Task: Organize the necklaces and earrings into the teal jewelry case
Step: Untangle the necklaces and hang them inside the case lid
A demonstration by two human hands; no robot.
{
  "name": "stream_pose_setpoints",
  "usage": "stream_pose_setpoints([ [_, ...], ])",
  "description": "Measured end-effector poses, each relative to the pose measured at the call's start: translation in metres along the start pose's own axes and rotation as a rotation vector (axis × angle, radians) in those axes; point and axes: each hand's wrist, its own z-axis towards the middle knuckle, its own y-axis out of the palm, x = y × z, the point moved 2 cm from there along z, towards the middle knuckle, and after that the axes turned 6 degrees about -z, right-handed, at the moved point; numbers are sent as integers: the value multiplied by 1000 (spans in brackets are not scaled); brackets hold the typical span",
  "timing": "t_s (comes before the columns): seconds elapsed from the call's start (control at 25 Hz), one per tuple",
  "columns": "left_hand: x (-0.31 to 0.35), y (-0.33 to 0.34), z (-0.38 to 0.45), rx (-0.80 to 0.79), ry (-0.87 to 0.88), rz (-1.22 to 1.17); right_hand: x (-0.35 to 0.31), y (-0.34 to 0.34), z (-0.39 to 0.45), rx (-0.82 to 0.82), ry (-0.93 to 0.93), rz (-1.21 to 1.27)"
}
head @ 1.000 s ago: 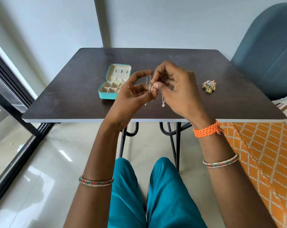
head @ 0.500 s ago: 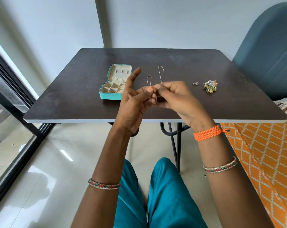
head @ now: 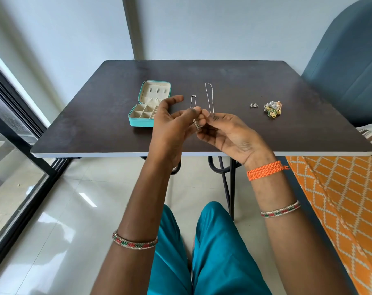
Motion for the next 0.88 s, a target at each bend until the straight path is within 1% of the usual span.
stream_pose_setpoints([
  [0.12, 4, -2, -1, -44, -43, 21, 0, -2, 0, -3, 8, 39],
  [0.24, 4, -4, -1, -56, -52, 40, -2, -1, -1, -14, -3, -89],
  [0.32, 1, -7, 1, -12, -21, 106, -4, 3, 0, 37, -21, -149],
  [0.4, -3, -8, 2, 40, 39, 174, -2, 6, 3, 95, -20, -172],
  [0.44, -5, -8, 2, 58, 95, 228, 0, 7, 5, 112, -11, -154],
  [0.52, -7, -8, -1, 123, 249, 437, 3, 7, 9, 139, -4, -75],
  [0.56, -7, -9, -2, 165, 304, 530, 3, 6, 11, 156, -11, -46],
  [0.6, -8, -10, -4, 192, 322, 567, 3, 5, 13, 172, -19, -31],
  [0.68, -8, -11, -3, 176, 277, 514, 4, 4, 14, 177, -22, 0],
  [0.76, -8, -13, 2, 164, 181, 419, 8, 4, 13, 161, -15, 12],
  [0.88, -8, -16, 12, 201, 20, 252, 14, 7, 11, 149, -37, -14],
])
